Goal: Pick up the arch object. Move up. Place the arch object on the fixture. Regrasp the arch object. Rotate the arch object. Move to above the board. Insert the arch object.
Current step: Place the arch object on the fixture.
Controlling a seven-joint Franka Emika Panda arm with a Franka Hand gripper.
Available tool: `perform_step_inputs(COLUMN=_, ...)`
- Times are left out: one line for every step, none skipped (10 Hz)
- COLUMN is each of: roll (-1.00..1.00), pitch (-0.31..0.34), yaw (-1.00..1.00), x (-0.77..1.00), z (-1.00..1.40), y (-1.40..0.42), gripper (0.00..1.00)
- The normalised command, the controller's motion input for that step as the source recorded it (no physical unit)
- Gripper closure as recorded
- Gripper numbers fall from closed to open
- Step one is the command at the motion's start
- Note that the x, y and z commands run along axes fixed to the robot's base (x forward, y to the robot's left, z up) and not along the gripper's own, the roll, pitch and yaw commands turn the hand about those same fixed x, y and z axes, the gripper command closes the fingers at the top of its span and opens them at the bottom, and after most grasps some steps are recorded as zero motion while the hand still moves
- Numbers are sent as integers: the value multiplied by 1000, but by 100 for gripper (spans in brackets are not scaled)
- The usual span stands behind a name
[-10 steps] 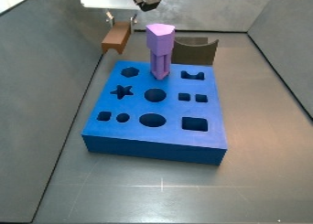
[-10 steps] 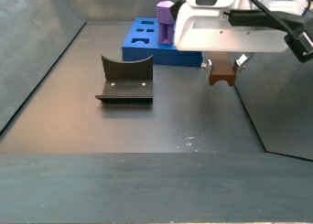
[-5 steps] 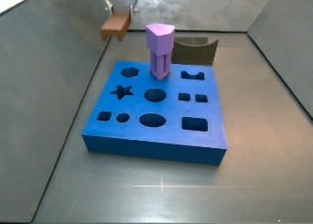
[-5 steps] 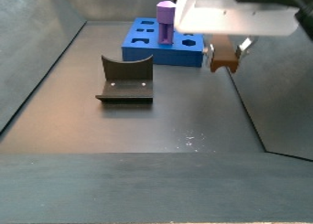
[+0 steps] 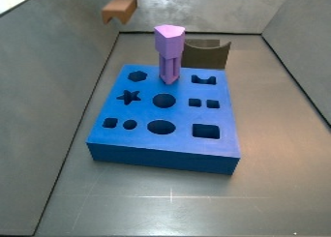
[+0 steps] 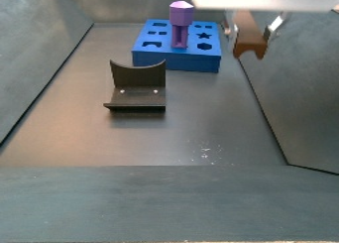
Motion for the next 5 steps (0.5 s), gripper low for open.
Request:
perform_step_inputs(roll=102, pitch=79, yaw=19, x=-11, z=518, y=10, gripper=100)
perform_step_inputs(roll=105, pitch=83, yaw=21, x=-6, z=427, y=10, gripper=100)
perform_step_inputs(roll=104, pitch=87, yaw=24, x=-5, z=241, y=8, gripper=100)
perform_step_inputs(roll=247, pitch=-7, yaw=182, x=1000, z=-43, y=-422, gripper=100)
perform_step_inputs(roll=234, pitch=-8, yaw=177, x=1000, z=-80, y=-420, gripper=100)
